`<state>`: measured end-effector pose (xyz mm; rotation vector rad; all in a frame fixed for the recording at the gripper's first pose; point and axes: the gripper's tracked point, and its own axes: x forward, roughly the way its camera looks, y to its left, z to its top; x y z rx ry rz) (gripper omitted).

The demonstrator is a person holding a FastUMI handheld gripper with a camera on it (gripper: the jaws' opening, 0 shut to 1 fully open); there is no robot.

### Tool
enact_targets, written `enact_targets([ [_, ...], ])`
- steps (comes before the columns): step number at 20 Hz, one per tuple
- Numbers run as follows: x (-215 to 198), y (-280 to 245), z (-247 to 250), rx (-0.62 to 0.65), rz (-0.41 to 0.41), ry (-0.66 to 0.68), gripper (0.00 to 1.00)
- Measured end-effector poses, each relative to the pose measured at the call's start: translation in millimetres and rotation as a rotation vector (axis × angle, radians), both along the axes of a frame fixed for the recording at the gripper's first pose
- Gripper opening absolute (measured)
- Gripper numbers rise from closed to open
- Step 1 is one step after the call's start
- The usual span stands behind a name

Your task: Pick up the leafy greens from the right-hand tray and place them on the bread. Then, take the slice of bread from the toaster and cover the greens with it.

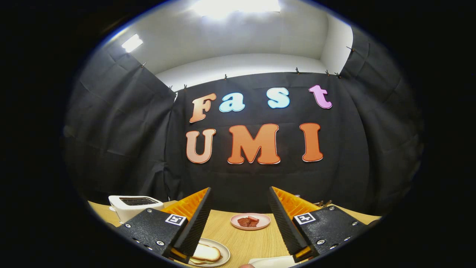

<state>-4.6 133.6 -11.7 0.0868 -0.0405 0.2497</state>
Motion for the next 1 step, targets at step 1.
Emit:
enact_targets([
  [1,-0.6,0.1,0.7,-0.004,-0.001,-0.005,0.9],
])
